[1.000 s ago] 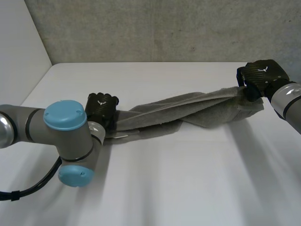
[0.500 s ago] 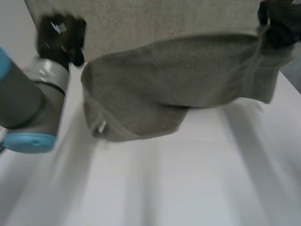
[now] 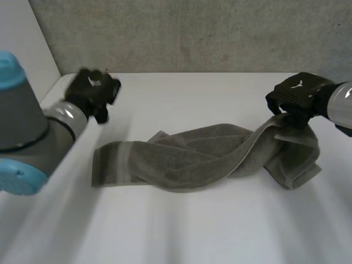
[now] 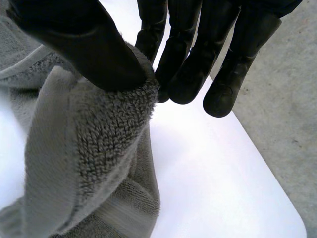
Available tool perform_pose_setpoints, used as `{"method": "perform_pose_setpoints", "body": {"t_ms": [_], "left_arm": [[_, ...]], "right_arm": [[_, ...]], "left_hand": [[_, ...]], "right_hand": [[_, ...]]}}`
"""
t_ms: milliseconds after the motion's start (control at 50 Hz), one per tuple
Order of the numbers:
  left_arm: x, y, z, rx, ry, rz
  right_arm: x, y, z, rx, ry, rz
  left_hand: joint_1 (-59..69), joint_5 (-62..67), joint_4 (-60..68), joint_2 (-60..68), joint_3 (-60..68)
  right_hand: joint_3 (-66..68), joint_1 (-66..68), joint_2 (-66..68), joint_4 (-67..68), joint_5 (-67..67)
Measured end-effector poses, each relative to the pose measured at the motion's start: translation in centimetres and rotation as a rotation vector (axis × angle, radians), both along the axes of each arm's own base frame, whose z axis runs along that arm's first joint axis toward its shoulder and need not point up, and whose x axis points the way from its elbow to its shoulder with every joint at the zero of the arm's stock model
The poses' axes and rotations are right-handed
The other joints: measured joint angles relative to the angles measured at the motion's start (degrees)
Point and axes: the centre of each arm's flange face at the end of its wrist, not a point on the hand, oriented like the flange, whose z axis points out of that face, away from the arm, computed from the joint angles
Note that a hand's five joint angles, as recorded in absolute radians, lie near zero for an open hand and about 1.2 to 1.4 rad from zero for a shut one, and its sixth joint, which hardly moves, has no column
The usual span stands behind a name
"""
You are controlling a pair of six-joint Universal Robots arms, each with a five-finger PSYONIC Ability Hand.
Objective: Fold the towel.
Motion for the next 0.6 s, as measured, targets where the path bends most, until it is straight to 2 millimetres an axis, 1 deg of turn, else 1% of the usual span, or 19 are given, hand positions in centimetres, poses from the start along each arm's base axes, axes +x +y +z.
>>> {"method": "perform_pose_setpoints", "body": {"t_ms": [20,60,100,160,200,260,360,400,440,520,600], "left_arm": [[-0.1,0.4,-1.1,0.032,-0.008,-0.007],[-0.2,0.8,-2.1,0.060,-0.014,-0.014],[-0.3,1.5,-3.2,0.088,-0.016,-0.025],[-0.4,2.4,-4.2,0.106,-0.017,-0.036],[-0.3,3.2,-4.7,0.110,-0.017,-0.042],[0.0,3.9,-5.2,0.115,-0.019,-0.043],[0.9,5.3,-6.0,0.141,-0.032,-0.039],[1.3,5.7,-6.3,0.155,-0.037,-0.038],[1.9,6.2,-6.7,0.178,-0.042,-0.040],[2.6,6.8,-7.4,0.214,-0.045,-0.052],[3.1,6.8,-8.0,0.246,-0.042,-0.062]], "right_arm": [[0.1,-0.1,-0.3,-0.003,-0.005,-0.002],[0.3,-0.3,-0.6,-0.011,-0.014,-0.007],[0.4,-0.6,-1.0,-0.025,-0.025,-0.014],[0.4,-1.1,-1.4,-0.042,-0.034,-0.030],[0.2,-1.5,-1.8,-0.056,-0.037,-0.050],[0.0,-2.1,-2.3,-0.073,-0.038,-0.077],[-1.0,-3.4,-3.2,-0.122,-0.040,-0.136],[-1.4,-3.8,-3.5,-0.133,-0.040,-0.154],[-2.2,-4.3,-3.9,-0.140,-0.040,-0.177],[-2.9,-4.7,-4.4,-0.137,-0.040,-0.195],[-3.1,-4.7,-4.8,-0.127,-0.041,-0.199]], "left_hand": [[-10.57,-9.88,-10.24,-10.59,-10.62],[-16.90,-17.02,-15.95,-17.02,-17.31],[-20.76,-21.86,-20.15,-21.35,-21.72],[-26.33,-28.14,-25.90,-26.94,-27.65],[-28.54,-30.38,-27.84,-27.92,-29.71],[-27.96,-29.49,-27.14,-27.49,-28.84],[-19.95,-19.73,-18.89,-20.63,-19.90],[-14.71,-14.20,-13.47,-14.90,-14.47],[-5.50,-5.84,-4.56,-5.78,-5.92],[-3.26,-3.56,-2.28,-3.46,-3.51],[-6.56,-6.81,-5.80,-7.00,-6.80]], "right_hand": [[0.00,0.00,0.00,0.00,0.00],[0.00,0.00,0.00,0.00,0.00],[0.00,0.00,0.00,0.00,0.00],[0.00,0.00,0.00,0.00,0.00],[0.00,0.00,0.00,0.00,0.00],[0.00,0.00,0.00,0.00,0.00],[0.00,0.00,0.00,0.00,0.00],[0.00,0.00,0.00,0.00,0.00],[0.00,0.00,0.00,0.00,0.00],[0.00,0.00,0.00,0.00,0.00],[0.00,0.00,0.00,0.00,0.00]]}}
